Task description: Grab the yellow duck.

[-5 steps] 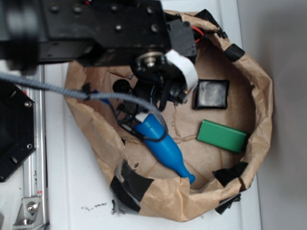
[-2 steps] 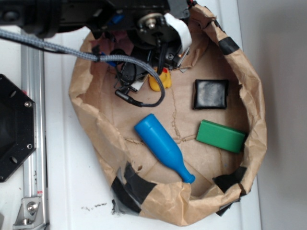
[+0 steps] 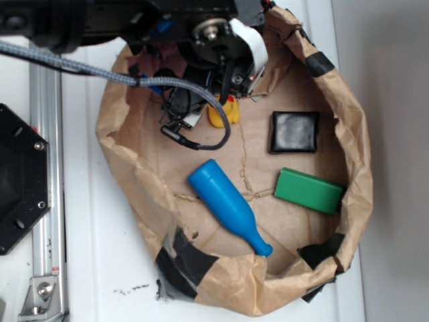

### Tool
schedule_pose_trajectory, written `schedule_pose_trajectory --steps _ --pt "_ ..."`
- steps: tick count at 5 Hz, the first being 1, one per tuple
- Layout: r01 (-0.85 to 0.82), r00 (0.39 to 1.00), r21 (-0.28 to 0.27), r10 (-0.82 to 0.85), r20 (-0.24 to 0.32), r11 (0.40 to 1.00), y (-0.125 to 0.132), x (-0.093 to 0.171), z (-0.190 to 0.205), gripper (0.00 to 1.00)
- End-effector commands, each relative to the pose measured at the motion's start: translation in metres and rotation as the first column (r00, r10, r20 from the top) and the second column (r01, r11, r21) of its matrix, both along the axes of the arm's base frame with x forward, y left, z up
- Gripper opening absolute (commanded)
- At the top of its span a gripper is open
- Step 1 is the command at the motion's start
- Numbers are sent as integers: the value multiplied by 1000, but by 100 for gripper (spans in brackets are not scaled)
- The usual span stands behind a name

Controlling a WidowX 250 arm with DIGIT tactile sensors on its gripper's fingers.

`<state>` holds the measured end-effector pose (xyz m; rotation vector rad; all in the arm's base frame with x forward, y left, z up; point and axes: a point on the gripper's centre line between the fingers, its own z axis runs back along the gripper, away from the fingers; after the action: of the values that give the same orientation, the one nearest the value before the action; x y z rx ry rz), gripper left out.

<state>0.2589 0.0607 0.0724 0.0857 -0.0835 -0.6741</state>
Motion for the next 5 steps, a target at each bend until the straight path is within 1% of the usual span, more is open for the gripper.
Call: schedule_pose_trajectory --steps 1,3,4,5 --pt "10 999 18 -11 42 1000 -7 7 10 100" --pt "10 999 18 -11 42 1000 -7 7 10 100" --pt "32 999 4 -32 43 999 -11 13 0 100" --pt "47 998 -26 -46 39 999 -6 19 -7 100"
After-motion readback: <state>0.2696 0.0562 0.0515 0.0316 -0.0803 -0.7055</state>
